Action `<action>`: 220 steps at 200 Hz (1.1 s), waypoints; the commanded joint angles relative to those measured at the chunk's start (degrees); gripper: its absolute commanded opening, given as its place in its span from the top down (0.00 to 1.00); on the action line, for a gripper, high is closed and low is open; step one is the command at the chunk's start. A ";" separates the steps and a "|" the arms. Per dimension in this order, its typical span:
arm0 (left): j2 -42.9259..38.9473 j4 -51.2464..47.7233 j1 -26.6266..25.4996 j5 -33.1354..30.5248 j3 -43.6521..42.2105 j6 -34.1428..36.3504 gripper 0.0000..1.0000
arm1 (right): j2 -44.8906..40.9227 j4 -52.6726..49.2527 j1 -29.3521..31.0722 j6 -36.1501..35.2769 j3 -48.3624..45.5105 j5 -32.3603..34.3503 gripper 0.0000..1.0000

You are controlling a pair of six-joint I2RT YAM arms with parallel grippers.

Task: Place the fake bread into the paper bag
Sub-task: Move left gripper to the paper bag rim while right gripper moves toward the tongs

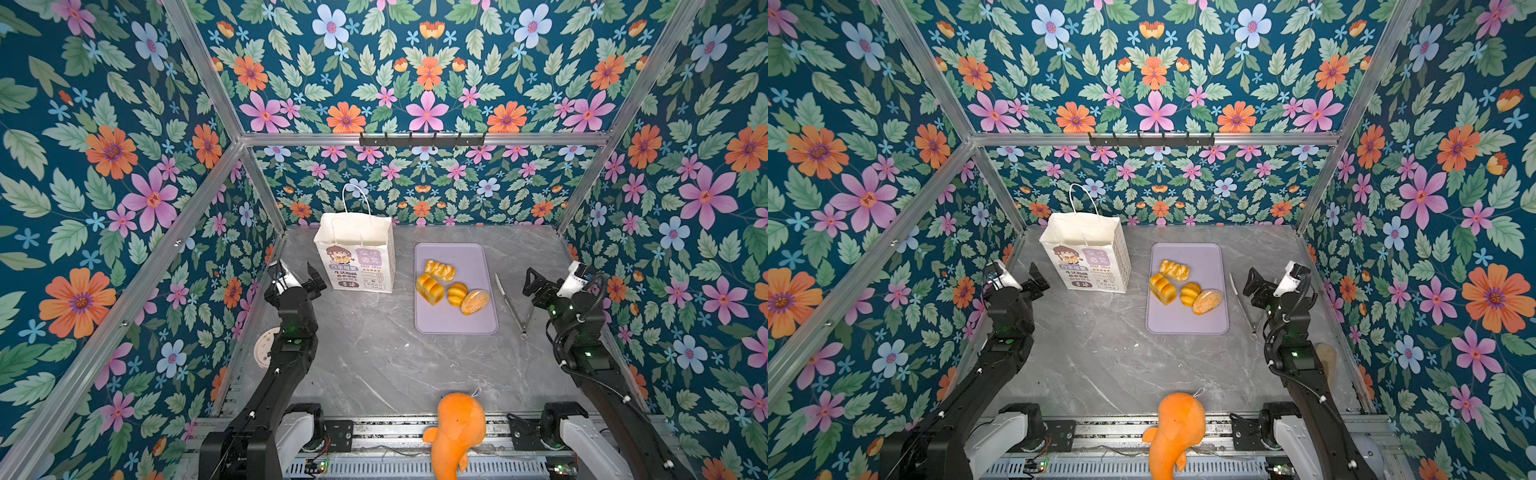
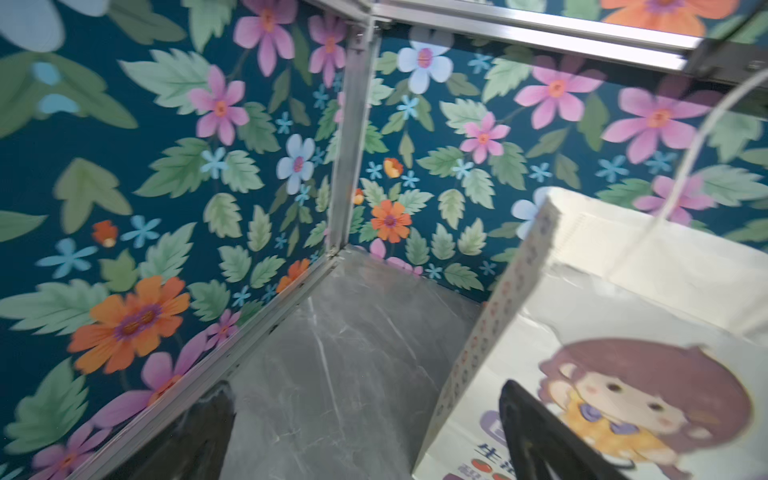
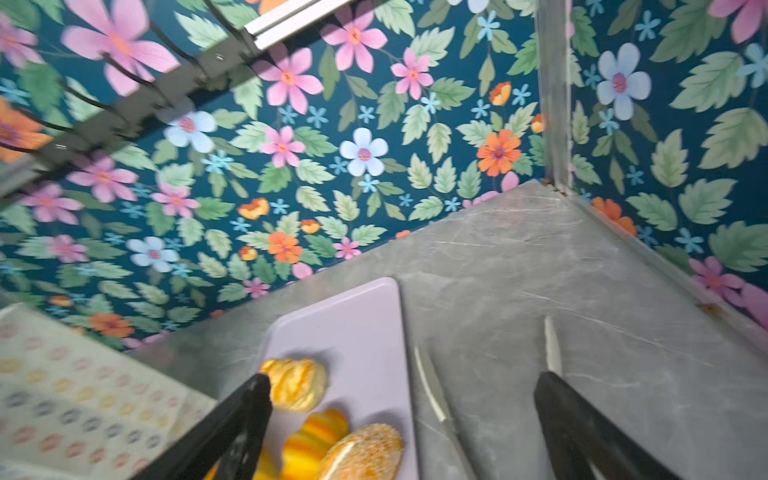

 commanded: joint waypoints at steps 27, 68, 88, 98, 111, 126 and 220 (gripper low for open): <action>-2.33 -15.89 -0.03 12.40 6.45 -4.96 0.00 | -8.04 -22.04 0.04 9.55 2.78 -11.15 0.01; -7.03 -9.90 -0.12 30.96 6.60 -9.08 0.03 | -4.59 -37.23 1.70 12.88 9.53 -12.06 0.08; -5.43 -10.35 -1.15 38.93 8.94 -10.88 0.01 | -1.38 -44.12 6.66 12.84 13.04 -4.76 0.09; -4.87 -10.89 -2.67 40.48 9.60 -10.79 0.02 | 0.70 -46.12 9.31 12.50 14.50 -1.36 0.08; -4.40 -12.00 -5.43 40.28 10.34 -9.22 0.03 | 3.92 -46.51 11.13 11.37 15.45 0.70 0.08; -3.81 -15.89 -10.08 35.03 12.30 -5.46 0.03 | 7.54 -46.61 11.29 10.74 16.36 2.34 0.08; 6.98 -48.63 -2.16 20.87 43.04 1.53 0.02 | 15.33 -44.94 11.30 5.53 21.41 1.77 0.08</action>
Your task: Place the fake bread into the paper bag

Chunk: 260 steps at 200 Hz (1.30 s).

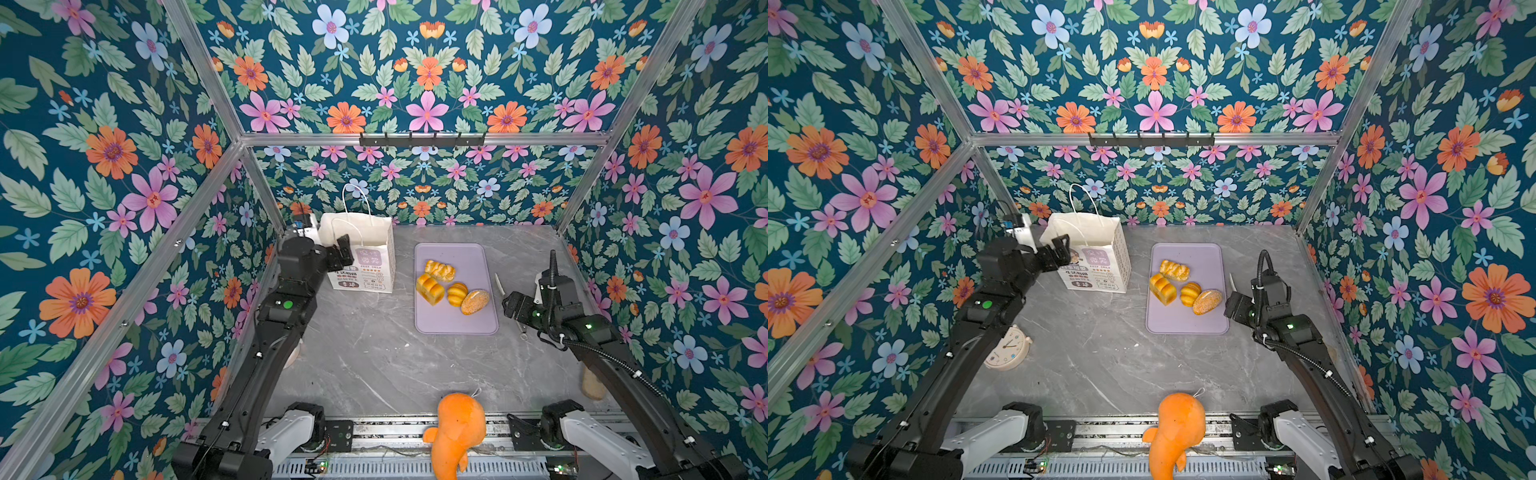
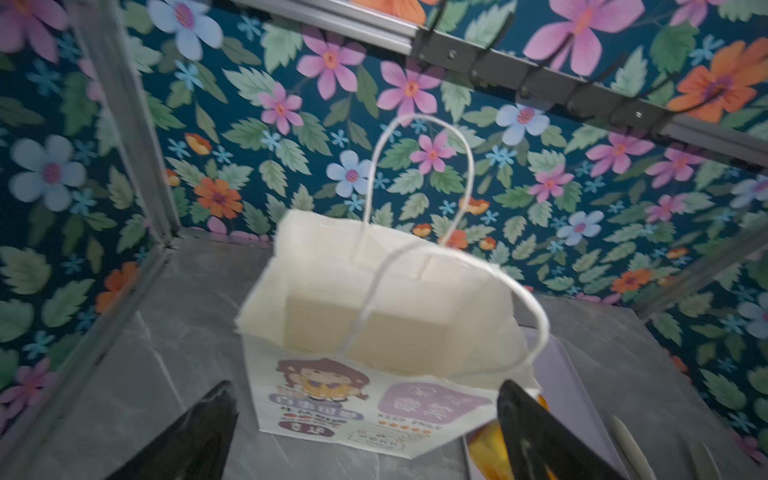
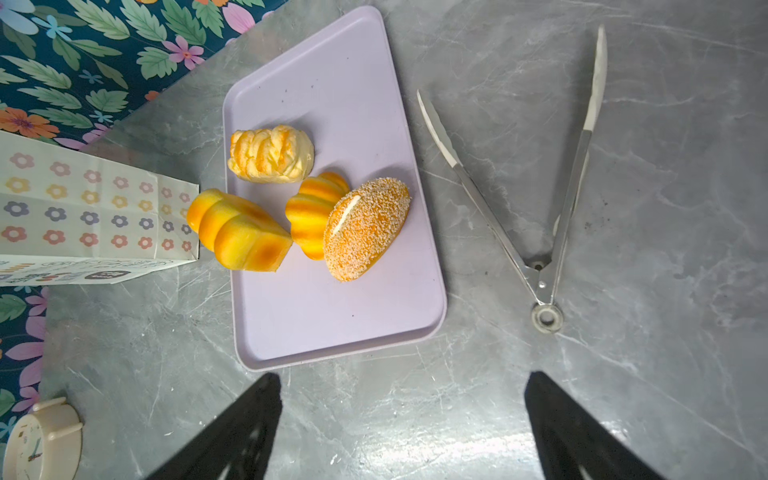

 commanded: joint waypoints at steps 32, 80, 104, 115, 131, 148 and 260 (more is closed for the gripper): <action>11.48 -21.29 13.95 7.33 19.81 2.80 0.02 | 2.10 0.60 0.01 -2.67 1.69 -0.16 0.08; 33.14 -35.92 20.17 26.28 41.48 5.79 0.20 | 3.62 -0.85 -0.03 -4.72 3.26 -0.02 0.07; 38.48 -39.04 19.97 28.39 45.88 7.36 0.24 | 3.70 -1.09 0.00 -5.17 2.74 0.08 0.07; 39.53 -38.62 19.53 29.25 46.02 8.44 0.24 | 3.79 -0.87 -0.01 -5.18 2.32 0.09 0.07; 41.79 -39.33 18.08 30.03 47.21 9.76 0.27 | 4.28 -0.32 0.01 -5.13 1.86 -0.30 0.07; 44.68 -41.06 15.69 30.48 49.39 11.57 0.27 | 5.13 -0.04 -0.03 -5.16 1.94 -0.51 0.07; 46.35 -45.33 9.78 16.53 49.05 11.71 0.81 | 4.41 -0.77 0.04 -5.60 1.39 0.46 0.07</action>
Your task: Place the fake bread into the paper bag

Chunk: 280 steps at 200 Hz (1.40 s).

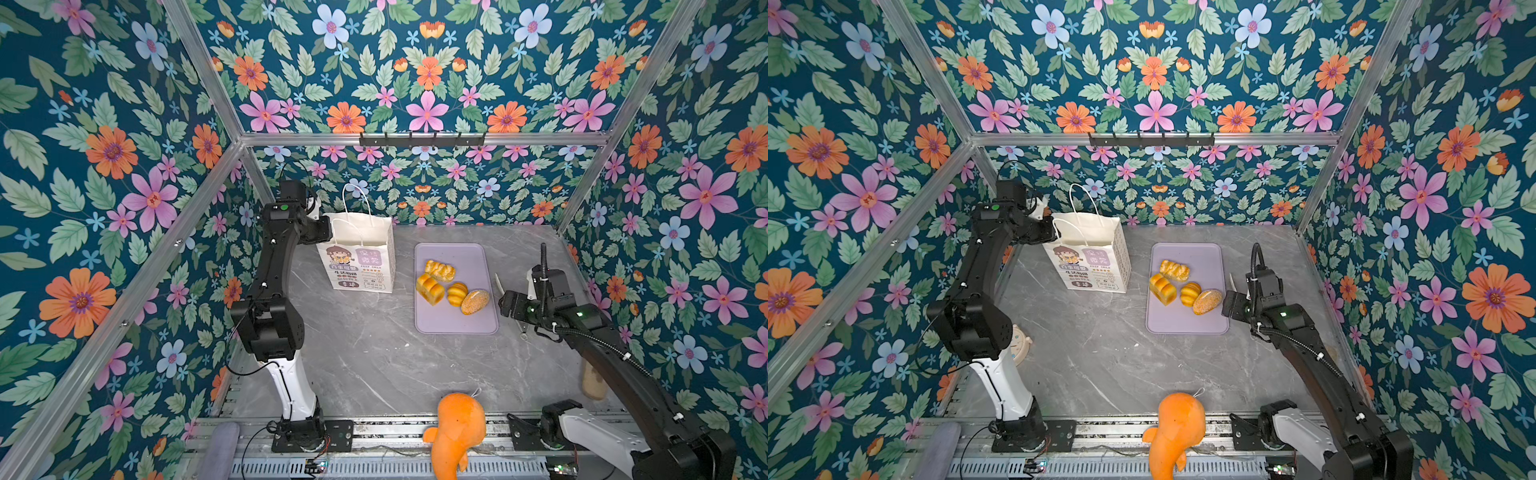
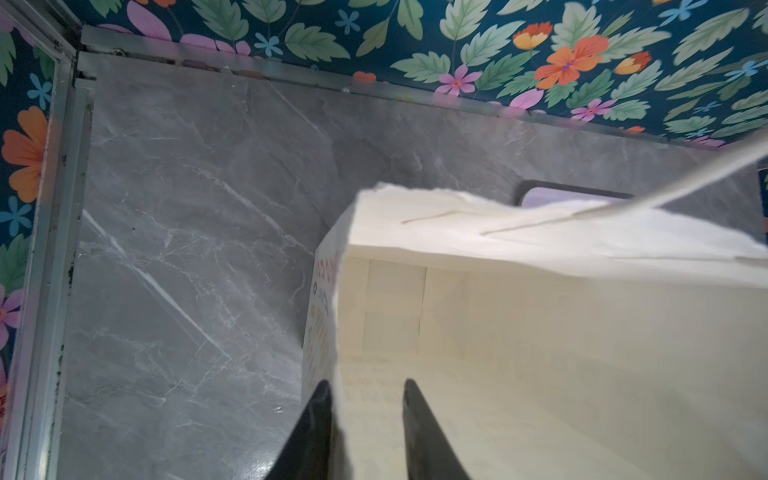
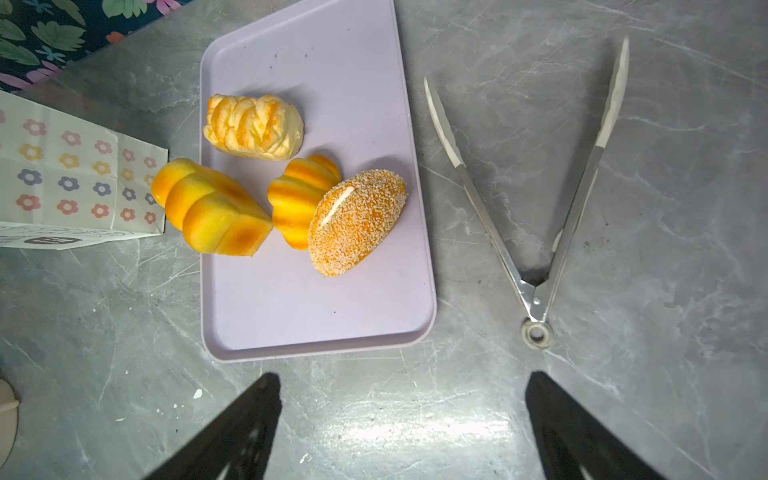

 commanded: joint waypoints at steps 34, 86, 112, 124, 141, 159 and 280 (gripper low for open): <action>-4.35 -1.86 -2.96 -2.79 -5.04 -2.17 0.90 | -0.77 -2.73 -0.02 -1.31 0.20 2.20 0.07; -12.24 -0.51 -4.50 -7.94 -13.93 -8.23 0.99 | -2.03 -4.09 0.03 -1.63 -0.67 2.81 0.07; -15.32 0.90 -5.89 -7.03 -18.07 -8.22 1.00 | -2.33 -5.00 0.03 -1.76 -0.56 2.97 0.07; -16.92 1.49 -6.18 -6.81 -19.94 -8.37 1.00 | -2.63 -5.34 -0.04 -1.77 -0.57 3.01 0.07; -19.44 3.19 -6.72 -5.44 -22.66 -8.75 1.00 | -3.36 -5.44 0.01 -1.68 -0.96 3.39 0.07; -21.28 4.10 -8.02 -4.70 -24.43 -8.64 1.00 | -3.86 -5.46 -0.04 -1.76 -1.52 3.77 0.07; -18.80 3.83 -8.11 -10.49 -24.13 0.54 1.00 | -3.95 -6.21 -0.08 -0.62 -2.99 5.20 0.07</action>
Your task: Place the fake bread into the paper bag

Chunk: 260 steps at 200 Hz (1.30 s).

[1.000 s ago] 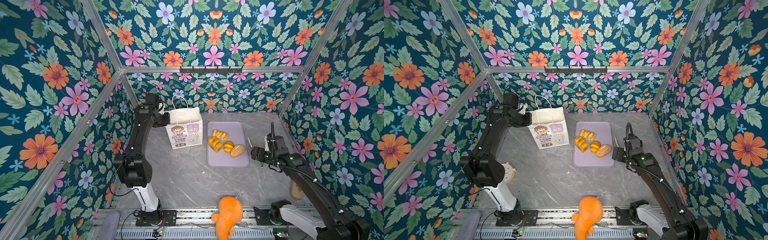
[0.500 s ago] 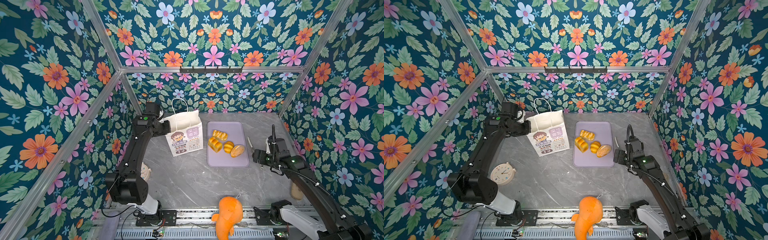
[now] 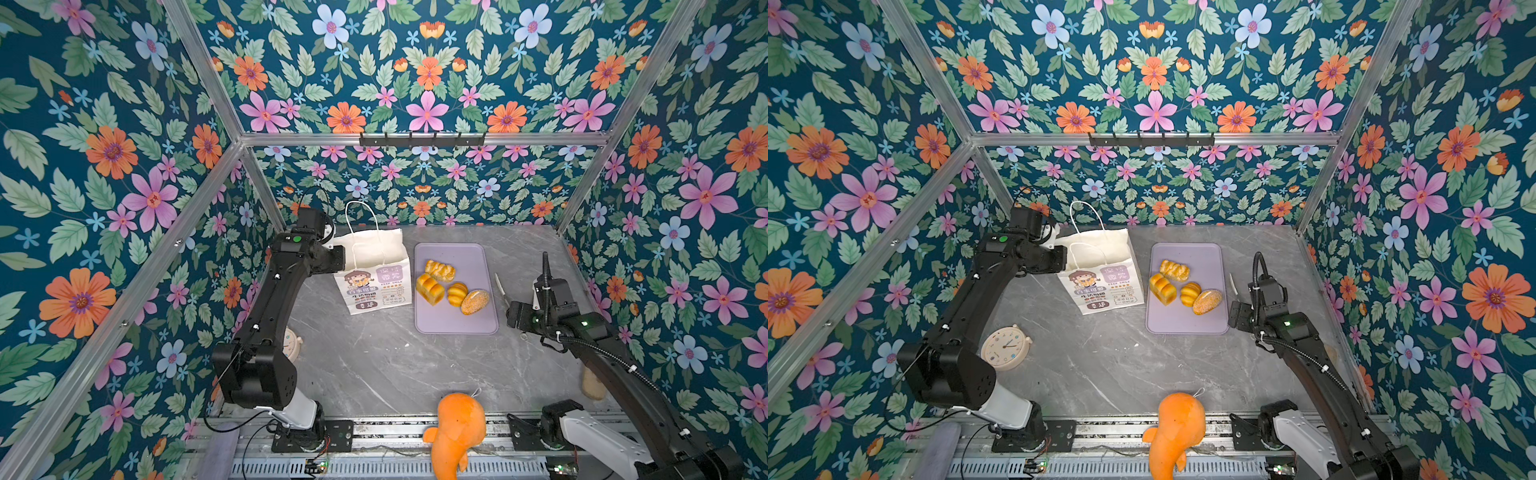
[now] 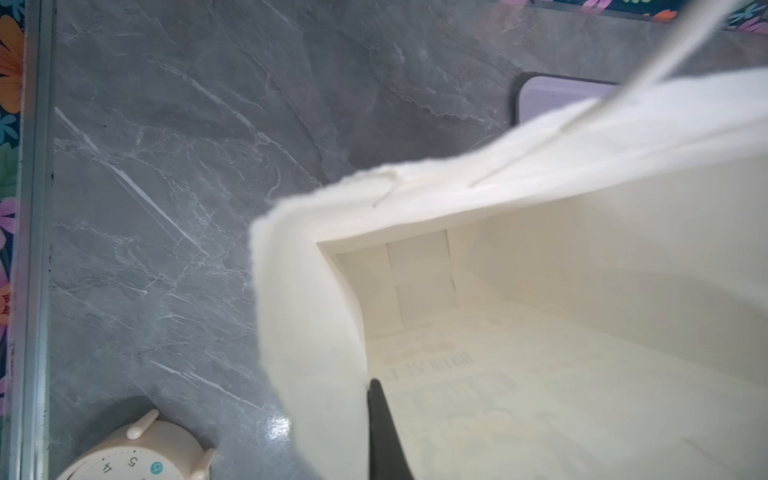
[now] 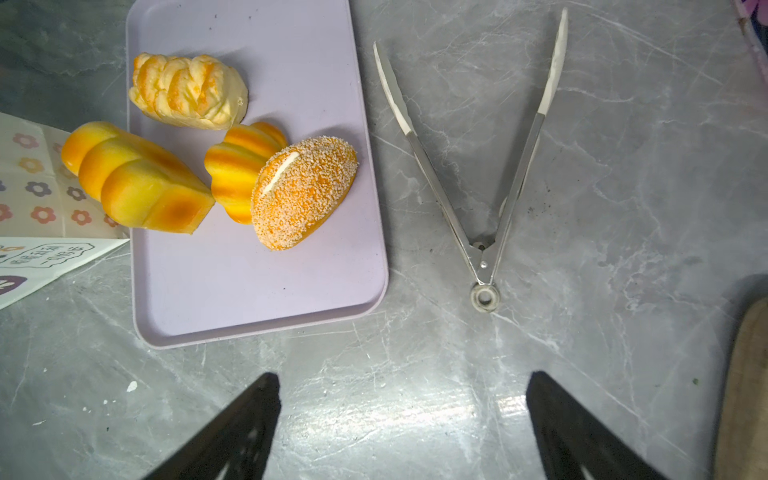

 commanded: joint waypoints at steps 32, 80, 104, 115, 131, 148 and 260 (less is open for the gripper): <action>1.90 0.43 0.21 -4.11 5.14 3.52 1.00 | 0.07 -0.49 0.02 1.11 -0.76 0.89 0.06; 3.50 -0.84 0.21 -2.69 7.42 3.73 0.73 | 0.79 -0.65 0.06 1.19 -0.63 0.81 0.06; 1.89 -1.30 0.29 -2.41 7.77 1.60 0.61 | 0.20 -0.52 0.01 1.98 -1.46 2.78 0.06; 0.98 -1.57 0.29 -1.85 7.93 0.81 0.58 | -0.50 0.68 -0.07 2.64 -2.73 3.91 0.05; 0.41 -2.76 0.28 -3.67 8.91 0.18 0.55 | -0.85 2.94 -0.94 3.55 -4.93 5.24 0.03; -0.18 -4.18 0.30 -6.59 10.47 -0.14 0.51 | 0.33 3.61 -4.09 5.68 -5.95 3.58 0.03; -16.77 3.11 0.48 -1.82 4.04 -3.66 0.40 | 17.49 11.00 -7.07 7.32 -5.26 5.16 0.02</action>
